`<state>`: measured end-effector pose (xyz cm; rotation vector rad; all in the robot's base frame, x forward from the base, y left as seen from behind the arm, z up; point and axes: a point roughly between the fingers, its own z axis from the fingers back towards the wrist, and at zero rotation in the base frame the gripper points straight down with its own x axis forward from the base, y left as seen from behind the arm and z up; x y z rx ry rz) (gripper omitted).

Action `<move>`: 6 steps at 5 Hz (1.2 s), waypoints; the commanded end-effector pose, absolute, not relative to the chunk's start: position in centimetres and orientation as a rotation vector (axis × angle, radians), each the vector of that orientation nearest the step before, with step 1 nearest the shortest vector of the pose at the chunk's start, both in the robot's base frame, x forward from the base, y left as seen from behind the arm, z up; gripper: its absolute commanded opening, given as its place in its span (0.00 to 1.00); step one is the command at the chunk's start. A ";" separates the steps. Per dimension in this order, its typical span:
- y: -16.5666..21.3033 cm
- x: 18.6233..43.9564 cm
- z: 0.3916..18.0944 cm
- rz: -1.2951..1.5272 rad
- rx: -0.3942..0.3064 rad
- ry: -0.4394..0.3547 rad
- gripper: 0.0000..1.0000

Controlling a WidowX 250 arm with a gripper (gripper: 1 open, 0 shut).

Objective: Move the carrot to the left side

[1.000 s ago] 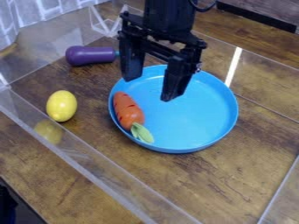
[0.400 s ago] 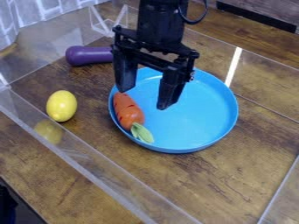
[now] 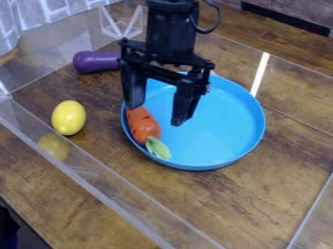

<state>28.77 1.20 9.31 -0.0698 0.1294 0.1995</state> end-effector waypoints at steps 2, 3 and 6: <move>2.2 29.1 9.0 0.265 -0.089 0.107 1.00; 2.6 29.1 8.7 0.288 -0.095 0.106 1.00; 3.7 29.7 7.3 0.362 -0.112 0.101 1.00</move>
